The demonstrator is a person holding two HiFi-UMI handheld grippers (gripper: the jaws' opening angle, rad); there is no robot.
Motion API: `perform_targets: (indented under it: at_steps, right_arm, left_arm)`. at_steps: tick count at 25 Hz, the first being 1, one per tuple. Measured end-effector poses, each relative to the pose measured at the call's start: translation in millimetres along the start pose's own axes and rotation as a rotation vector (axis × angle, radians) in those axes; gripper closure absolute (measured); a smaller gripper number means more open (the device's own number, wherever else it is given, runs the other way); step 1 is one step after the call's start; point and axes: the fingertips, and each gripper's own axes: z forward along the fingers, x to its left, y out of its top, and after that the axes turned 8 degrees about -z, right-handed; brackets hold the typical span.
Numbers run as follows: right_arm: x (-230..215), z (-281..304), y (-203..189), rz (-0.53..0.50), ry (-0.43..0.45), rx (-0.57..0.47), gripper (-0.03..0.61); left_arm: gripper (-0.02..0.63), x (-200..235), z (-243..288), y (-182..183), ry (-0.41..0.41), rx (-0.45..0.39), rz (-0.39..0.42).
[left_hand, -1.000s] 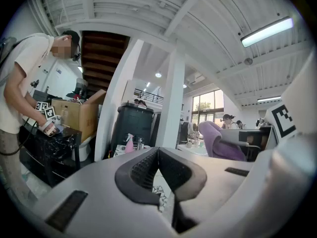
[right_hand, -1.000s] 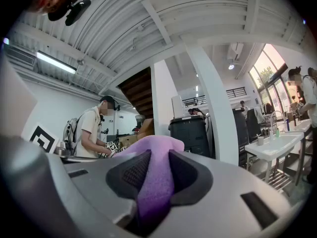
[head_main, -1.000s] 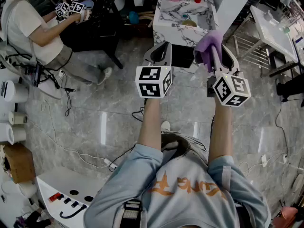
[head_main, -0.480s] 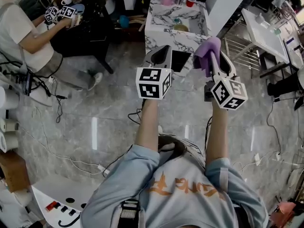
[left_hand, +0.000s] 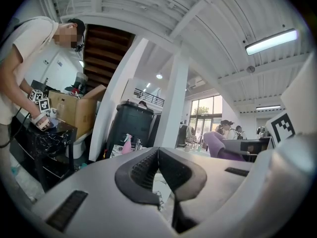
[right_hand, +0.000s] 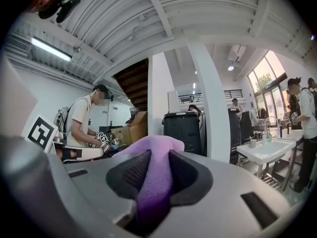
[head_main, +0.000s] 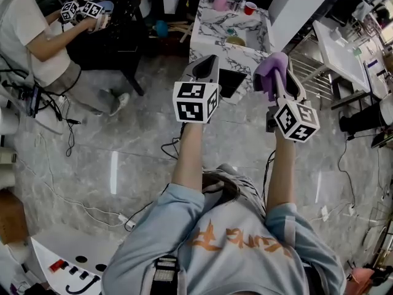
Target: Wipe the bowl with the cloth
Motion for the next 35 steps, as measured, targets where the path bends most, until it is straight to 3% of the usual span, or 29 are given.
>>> perform_targets:
  at_steps: [10, 23, 31, 35]
  right_arm:
    - [2.9, 27.0, 6.3, -0.041, 0.028, 0.001, 0.454]
    - [-31.2, 99.0, 13.0, -0.025, 0.042, -0.056, 0.454]
    - [-110.0, 154.5, 1.1, 0.05, -0.021, -0.051, 0.454]
    - [-139.4, 187.3, -25.7, 0.093, -0.042, 0.007, 0.454]
  left_arm:
    - [0.591, 29.3, 5.6, 17.2, 0.046, -0.048, -0.032]
    - [0.591, 57.8, 66.7, 44.3, 0.076, -0.069, 0.02]
    - [0.591, 30.5, 163.3, 27.7, -0.016, 0.05, 0.114]
    - [0.591, 35.9, 201.7, 16.5, -0.006, 0.102, 0.123]
